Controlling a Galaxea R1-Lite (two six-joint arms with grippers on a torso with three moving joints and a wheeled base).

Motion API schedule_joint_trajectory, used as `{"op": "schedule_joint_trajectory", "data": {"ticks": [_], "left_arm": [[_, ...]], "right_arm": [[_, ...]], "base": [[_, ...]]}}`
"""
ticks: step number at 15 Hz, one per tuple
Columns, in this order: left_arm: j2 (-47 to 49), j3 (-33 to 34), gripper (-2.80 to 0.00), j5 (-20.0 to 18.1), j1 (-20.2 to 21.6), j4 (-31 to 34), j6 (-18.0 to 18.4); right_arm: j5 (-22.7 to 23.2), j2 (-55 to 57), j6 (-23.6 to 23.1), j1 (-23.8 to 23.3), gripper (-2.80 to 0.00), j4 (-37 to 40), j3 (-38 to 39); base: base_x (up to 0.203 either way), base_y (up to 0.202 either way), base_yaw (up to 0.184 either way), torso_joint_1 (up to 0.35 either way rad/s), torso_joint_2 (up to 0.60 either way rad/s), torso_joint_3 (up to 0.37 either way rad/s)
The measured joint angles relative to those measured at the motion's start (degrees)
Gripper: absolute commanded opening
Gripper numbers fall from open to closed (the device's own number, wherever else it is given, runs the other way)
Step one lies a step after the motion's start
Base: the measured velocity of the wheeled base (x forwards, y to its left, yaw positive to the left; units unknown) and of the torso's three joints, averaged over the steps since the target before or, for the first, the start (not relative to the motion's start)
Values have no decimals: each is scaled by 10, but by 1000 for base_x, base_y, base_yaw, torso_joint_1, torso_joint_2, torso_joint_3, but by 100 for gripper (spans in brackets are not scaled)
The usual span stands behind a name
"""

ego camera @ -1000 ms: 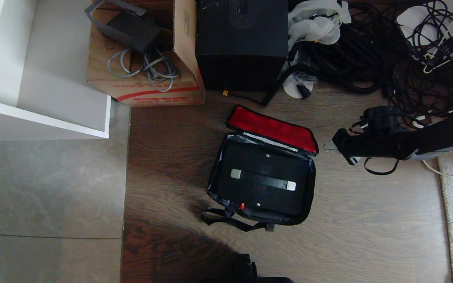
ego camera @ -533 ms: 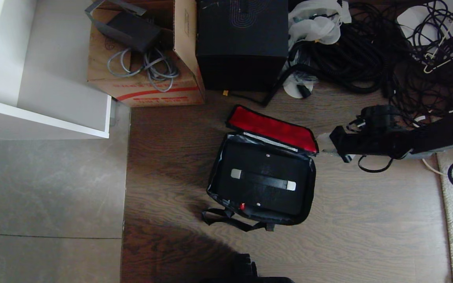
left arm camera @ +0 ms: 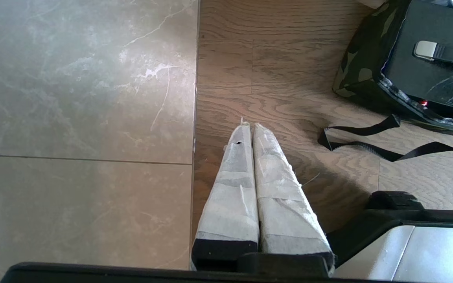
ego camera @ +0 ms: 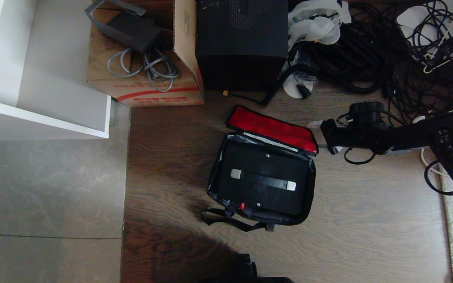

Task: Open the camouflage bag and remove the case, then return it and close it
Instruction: Close the top of the storage box

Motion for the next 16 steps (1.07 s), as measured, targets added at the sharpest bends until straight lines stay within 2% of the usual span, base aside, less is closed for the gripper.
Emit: {"op": "schedule_joint_trajectory", "data": {"ticks": [3, 4, 12, 16], "left_arm": [[0, 0, -280, 0, 0, 0, 0], [0, 0, -280, 0, 0, 0, 0], [0, 0, -280, 0, 0, 0, 0], [0, 0, -280, 0, 0, 0, 0]], "right_arm": [[0, 23, 37, 0, 0, 1, -45], [0, 28, 38, 1, -280, 3, -51], [8, 37, 37, 6, -280, 23, -59], [13, 18, 23, 5, -280, 22, -40]], "base": [[0, 0, 0, 0, 0, 0], [0, 0, 0, 0, 0, 0], [0, 0, 0, 0, 0, 0], [0, 0, 0, 0, 0, 0]]}}
